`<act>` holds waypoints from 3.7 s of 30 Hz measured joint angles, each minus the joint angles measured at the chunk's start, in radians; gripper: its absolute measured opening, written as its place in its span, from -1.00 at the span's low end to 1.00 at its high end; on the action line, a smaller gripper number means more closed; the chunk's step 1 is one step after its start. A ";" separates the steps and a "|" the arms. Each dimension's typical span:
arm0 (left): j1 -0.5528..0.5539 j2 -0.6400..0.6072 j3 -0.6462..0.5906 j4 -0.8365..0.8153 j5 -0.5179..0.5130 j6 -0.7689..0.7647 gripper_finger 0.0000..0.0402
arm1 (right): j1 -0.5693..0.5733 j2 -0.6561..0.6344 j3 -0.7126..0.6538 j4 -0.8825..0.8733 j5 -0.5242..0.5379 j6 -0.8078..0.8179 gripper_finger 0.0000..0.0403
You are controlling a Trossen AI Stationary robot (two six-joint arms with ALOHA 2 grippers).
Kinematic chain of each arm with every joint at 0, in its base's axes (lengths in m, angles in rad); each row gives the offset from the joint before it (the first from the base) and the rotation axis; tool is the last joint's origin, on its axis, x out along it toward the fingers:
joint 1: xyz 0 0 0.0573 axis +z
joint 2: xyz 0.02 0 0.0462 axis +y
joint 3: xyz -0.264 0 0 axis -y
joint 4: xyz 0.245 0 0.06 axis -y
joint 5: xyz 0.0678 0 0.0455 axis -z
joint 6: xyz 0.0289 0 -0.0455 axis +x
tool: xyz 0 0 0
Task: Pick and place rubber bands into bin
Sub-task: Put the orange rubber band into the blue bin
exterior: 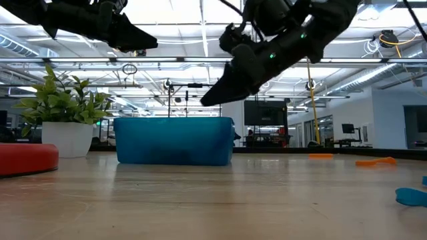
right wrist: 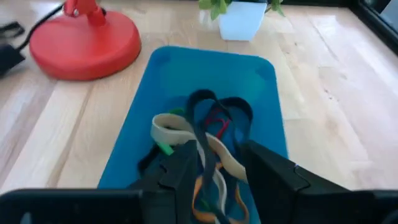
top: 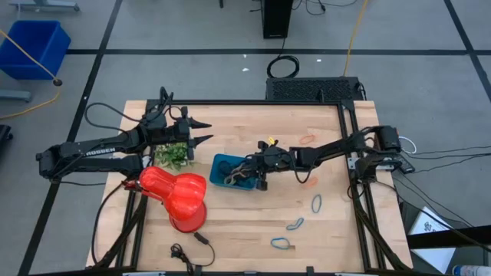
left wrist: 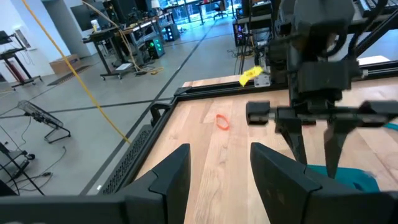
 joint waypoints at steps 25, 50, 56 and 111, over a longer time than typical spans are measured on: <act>0.000 0.000 0.000 0.000 0.000 0.000 -0.13 | -0.329 -0.289 0.000 -0.775 0.290 0.287 -0.38; 0.000 0.000 0.000 0.000 0.000 0.000 -0.13 | -0.472 -0.289 -0.259 -0.612 0.179 0.555 -0.38; 0.000 0.000 0.000 0.000 0.000 0.000 -0.13 | -0.471 -0.289 -0.286 -0.612 0.179 0.553 -0.38; 0.000 0.000 0.000 0.001 0.000 0.008 -0.13 | -0.220 -0.494 -0.402 0.489 -0.081 0.316 -1.00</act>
